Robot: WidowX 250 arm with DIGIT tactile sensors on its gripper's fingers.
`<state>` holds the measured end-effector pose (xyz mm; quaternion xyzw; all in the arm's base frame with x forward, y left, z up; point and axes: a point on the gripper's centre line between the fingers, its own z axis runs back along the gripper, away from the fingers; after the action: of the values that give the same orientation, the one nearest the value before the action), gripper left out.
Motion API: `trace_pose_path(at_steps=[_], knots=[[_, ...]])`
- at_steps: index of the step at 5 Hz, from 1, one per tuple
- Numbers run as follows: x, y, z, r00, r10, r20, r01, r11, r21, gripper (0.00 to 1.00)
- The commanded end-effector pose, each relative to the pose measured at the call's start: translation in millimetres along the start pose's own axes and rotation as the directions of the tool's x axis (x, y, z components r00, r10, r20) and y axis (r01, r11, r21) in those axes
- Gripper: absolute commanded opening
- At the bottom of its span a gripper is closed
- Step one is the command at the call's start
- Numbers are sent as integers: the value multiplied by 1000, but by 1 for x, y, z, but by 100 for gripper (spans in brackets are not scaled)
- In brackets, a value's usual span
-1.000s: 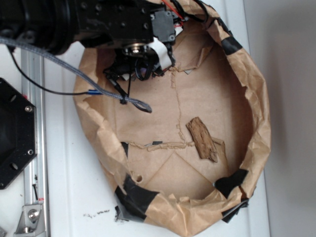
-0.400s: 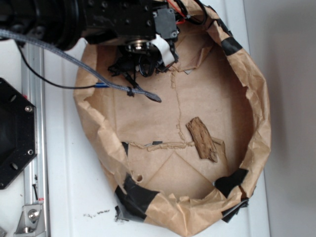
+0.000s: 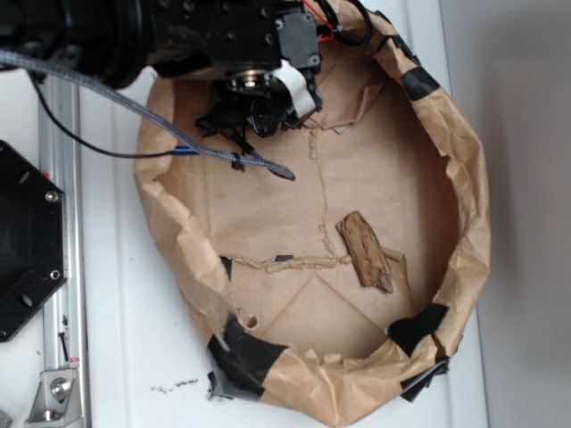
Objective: Grab the blue ball.
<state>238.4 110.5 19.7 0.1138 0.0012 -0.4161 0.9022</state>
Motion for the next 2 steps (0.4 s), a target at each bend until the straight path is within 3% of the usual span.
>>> trace_pose_path(at_steps=[1,2], knots=[[-4,-10,-1,999,40,-18,-41,999,-17,0],[13,-7,30,999,44,-28,-43,998,44,0]])
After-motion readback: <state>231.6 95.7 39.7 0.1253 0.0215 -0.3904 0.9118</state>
